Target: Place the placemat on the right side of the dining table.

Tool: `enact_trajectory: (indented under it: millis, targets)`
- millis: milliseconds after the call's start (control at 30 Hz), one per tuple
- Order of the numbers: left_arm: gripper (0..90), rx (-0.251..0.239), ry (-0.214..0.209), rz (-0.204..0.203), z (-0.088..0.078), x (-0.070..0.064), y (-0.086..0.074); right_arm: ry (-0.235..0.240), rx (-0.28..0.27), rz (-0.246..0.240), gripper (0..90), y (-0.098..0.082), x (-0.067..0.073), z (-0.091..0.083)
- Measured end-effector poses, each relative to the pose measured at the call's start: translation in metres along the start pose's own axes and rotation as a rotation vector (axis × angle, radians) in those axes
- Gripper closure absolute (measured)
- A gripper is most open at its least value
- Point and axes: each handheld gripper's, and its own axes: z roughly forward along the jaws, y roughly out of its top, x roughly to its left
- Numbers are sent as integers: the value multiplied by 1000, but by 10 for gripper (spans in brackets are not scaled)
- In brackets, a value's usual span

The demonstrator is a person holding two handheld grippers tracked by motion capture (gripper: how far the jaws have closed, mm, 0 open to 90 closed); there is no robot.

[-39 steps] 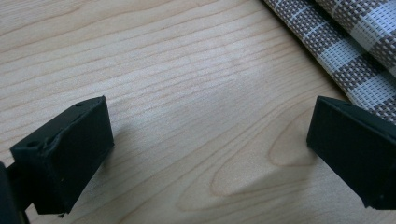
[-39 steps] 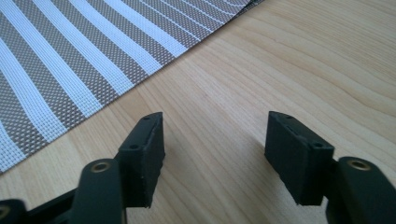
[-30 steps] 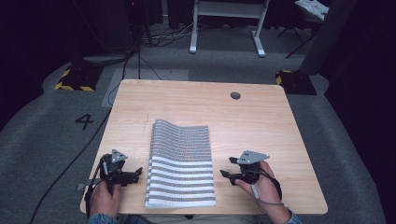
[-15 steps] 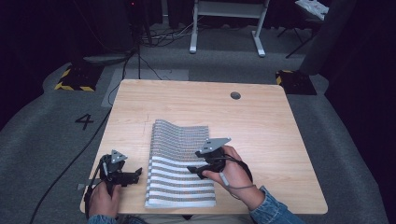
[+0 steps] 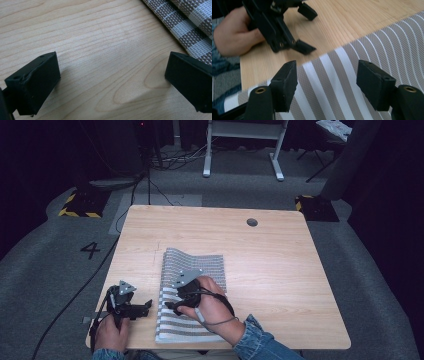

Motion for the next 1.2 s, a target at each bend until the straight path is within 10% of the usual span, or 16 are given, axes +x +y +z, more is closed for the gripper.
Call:
enact_trajectory:
  millis: [633,833,967,1200]
  targets:
    - [0,1,7,-7,-1,-1,-1,-82,103,66,243,8,4,61]
    - [0,0,9,-6,-1,-1,-1,33,161,144,639,7,-3,54]
    - [0,0,10,-6,-1,-1,-1,52,195,110,834,6,-7,55]
    - [0,-1,10,-6,-1,-1,-1,44,173,56,880,12,-8,38]
